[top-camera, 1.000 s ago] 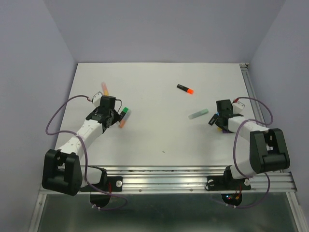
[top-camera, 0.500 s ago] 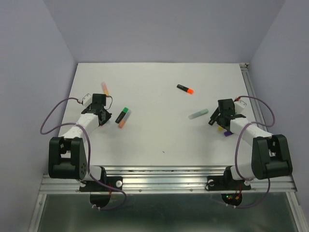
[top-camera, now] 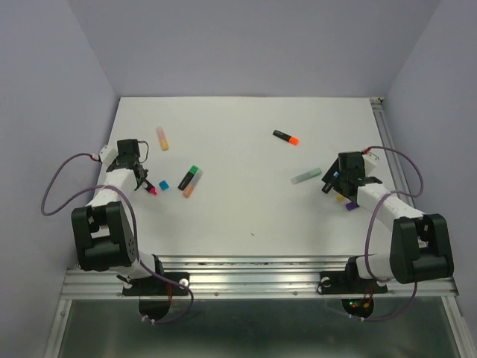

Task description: Open the pen caps

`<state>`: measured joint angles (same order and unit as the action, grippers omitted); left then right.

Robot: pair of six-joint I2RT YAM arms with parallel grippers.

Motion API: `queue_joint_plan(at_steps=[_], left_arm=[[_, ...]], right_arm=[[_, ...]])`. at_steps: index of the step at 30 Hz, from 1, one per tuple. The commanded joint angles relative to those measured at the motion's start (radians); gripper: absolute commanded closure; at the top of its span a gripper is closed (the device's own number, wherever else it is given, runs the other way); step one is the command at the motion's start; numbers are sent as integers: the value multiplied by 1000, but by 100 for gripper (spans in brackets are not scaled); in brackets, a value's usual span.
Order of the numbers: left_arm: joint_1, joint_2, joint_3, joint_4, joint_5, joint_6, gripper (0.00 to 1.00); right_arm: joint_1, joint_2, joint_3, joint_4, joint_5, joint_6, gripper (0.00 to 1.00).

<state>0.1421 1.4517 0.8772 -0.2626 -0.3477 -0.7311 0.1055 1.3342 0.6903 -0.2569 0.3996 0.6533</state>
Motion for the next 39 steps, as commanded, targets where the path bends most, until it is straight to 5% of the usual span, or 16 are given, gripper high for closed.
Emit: queue_joint_plan(at_steps=[1,10,17,28,39], left_arm=[[16,24,19,23,-30,21,87],[37,90,5,80,-2,33,77],[40,61,-44,120,39,62,55],[40,-27,-86,131,104,68,51],[11,-122,-138,166,341,67,32]], right_arm=[[-4,0,0,42,-19,-14,0],[-4,-15,-5,47,-65,-23,0],[-4,-49,-15,48,-94,-26,0],[-6,-102,-25,41,-120,-29,0],[-4,-142,-31,41,-162,-38,0]])
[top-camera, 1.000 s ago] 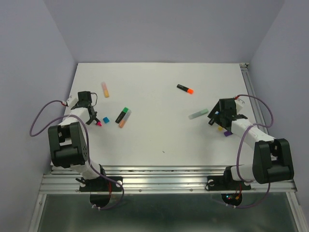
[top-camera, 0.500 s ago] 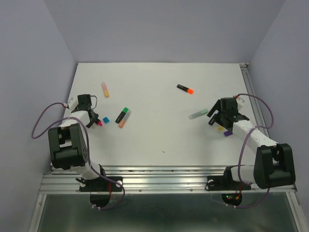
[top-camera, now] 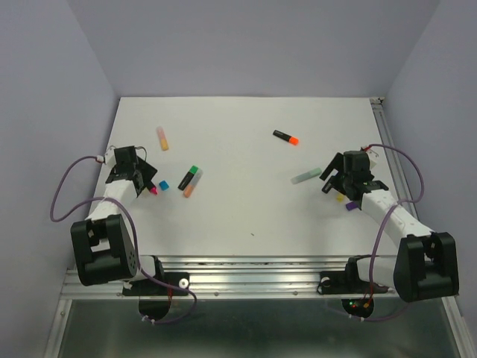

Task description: Open the pen caps

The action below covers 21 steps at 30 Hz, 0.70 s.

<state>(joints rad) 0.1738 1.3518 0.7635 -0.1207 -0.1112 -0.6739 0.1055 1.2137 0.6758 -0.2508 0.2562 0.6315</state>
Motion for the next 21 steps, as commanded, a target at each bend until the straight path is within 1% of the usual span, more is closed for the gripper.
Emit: queue_joint_plan(at_steps=[1,2,3,5,6,8,11,17,21], left_arm=[[-34,-14,-23,21,105,8,31],[-66,-11,-24,18,135,7,30],[-83,-7,-24,10,136,5,27],[-109,9,-17,-6,119,-12,27],[-126,13,-6,-17,75,-16,27],[-131,36,14,-43,26,-32,27],[-137,73,51,-77,1,-32,27],[-145,118,76,-86,-19,-30,29],[-151,151,91,-86,-21,-24,33]], right_arm=[[-4,-23,-15,33,-20,-16,0],[-6,-23,-15,28,-20,-15,0],[-6,-25,-13,27,-20,-15,0],[-6,-26,-15,25,-18,-13,0],[-6,-32,-15,25,-18,-13,0],[-4,-37,-18,24,-14,-15,0],[-4,-42,-19,24,-6,-15,0],[-6,-33,-16,16,15,-13,0],[-4,-26,-16,19,21,-12,0]])
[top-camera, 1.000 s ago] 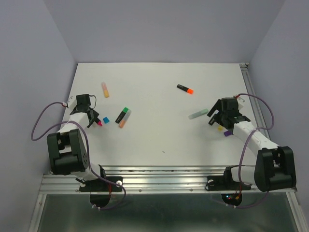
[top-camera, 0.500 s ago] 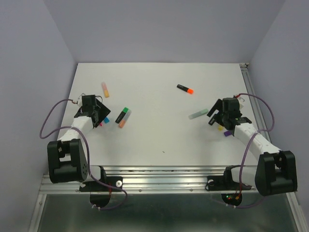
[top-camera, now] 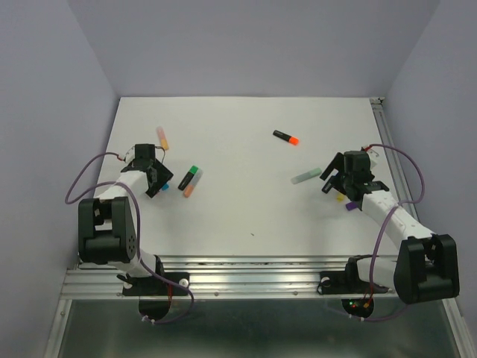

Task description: Open the pen caps

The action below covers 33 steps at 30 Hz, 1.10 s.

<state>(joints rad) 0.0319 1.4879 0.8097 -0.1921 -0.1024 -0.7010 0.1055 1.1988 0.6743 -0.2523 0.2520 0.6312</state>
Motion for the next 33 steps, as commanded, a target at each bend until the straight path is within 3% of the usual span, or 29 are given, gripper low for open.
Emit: queue_joint_plan(at_steps=[1,26,33], left_arm=[[-10,26,51,-15,-31,1,34],[-26,132,106,-17,-59,-2,54],[-24,130,109,-26,-46,3,69]], right_arm=[[-4,-11,-15,21,24,-10,0],[-6,-50,-27,25,41,-14,0],[-4,-54,-25,25,32,-22,0]])
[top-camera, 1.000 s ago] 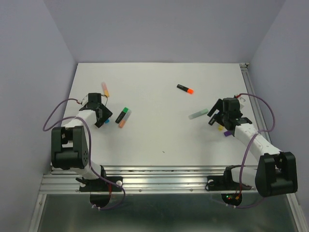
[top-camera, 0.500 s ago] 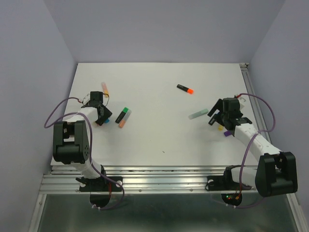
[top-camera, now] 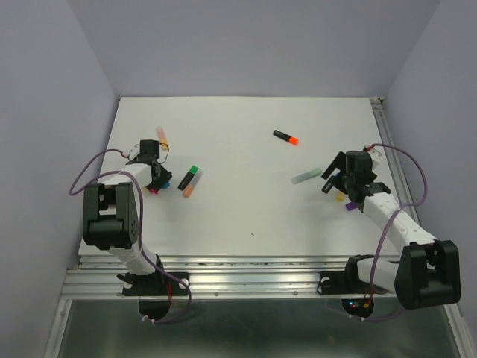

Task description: Open the pen caps

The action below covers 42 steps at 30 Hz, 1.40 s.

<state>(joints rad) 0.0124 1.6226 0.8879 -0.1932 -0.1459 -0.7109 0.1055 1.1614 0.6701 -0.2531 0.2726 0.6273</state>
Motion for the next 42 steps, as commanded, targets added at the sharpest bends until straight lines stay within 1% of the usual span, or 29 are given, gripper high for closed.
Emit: queue_joint_plan(at_steps=[1,4,7,8,9,10,11,12,13,14,15,17,18,19,20,21,22,23,24,25,26,28,30,31,34,35,37,40,42], left_arm=[[-5,-7,28,-28,-1,14,71],[-6,-45,16,-29,19,22,76],[-9,-87,0,-26,49,24,78],[-11,-127,-12,-25,57,24,79],[-9,-148,-18,-14,80,25,79],[-9,-170,-33,-6,103,27,79],[-40,-212,-44,4,141,28,79],[-57,-237,-56,20,182,24,79],[-74,-283,-82,47,199,1,79],[-92,-305,-95,61,224,-15,79],[-147,-340,-113,83,230,-50,79],[-207,-366,-122,93,235,-99,79],[-247,-377,-124,97,235,-128,80],[-284,-388,-125,109,224,-162,80],[-374,-409,-135,116,207,-247,80],[-418,-417,-138,123,160,-295,80],[-504,-431,-144,123,120,-399,80],[-540,-438,-145,127,71,-447,80],[-573,-443,-148,136,49,-493,80],[-607,-452,-155,143,30,-574,80],[-656,-451,-156,146,13,-611,80],[-698,-442,-156,155,-7,-701,80],[-747,-434,-153,159,-27,-745,80],[-761,-432,-150,161,-37,-763,80],[-807,-434,-144,161,-76,-831,80],[-815,-437,-144,161,-84,-843,80],[-830,-441,-144,161,-104,-861,80],[-838,-441,-142,159,-106,-880,80],[-847,-441,-142,159,-103,-892,80]], right_arm=[[-4,-17,-21,29,4,-21,0],[-4,-28,-27,57,-80,-64,0],[-6,-52,-56,141,-333,-144,0],[-4,-60,-67,175,-422,-167,0],[-3,-65,-78,245,-611,-170,0],[-3,-63,-90,297,-729,-172,0],[-3,-55,-96,364,-941,-164,0],[19,-45,-98,397,-1016,-147,0],[45,-37,-93,422,-1050,-140,0],[125,-43,-89,439,-1008,-144,0],[175,-61,-83,437,-953,-155,0],[279,-69,-70,451,-839,-164,0],[351,-66,-75,480,-776,-140,0],[376,-66,-89,521,-753,-99,0],[404,-68,-105,572,-744,-34,0],[457,-71,-142,686,-724,-12,0],[485,-77,-153,763,-692,20,0],[515,-80,-161,797,-617,28,0],[563,-80,-173,823,-589,34,0],[580,-78,-181,850,-561,47,0],[594,-74,-190,909,-540,75,0],[644,-72,-204,942,-478,78,0],[684,-71,-205,934,-384,54,1],[719,-68,-202,921,-348,42,2],[764,-46,-182,844,-248,19,4],[773,-42,-178,816,-233,18,5],[793,-36,-181,813,-182,22,6],[813,-23,-176,813,-155,14,8],[826,-11,-165,798,-135,12,11]])
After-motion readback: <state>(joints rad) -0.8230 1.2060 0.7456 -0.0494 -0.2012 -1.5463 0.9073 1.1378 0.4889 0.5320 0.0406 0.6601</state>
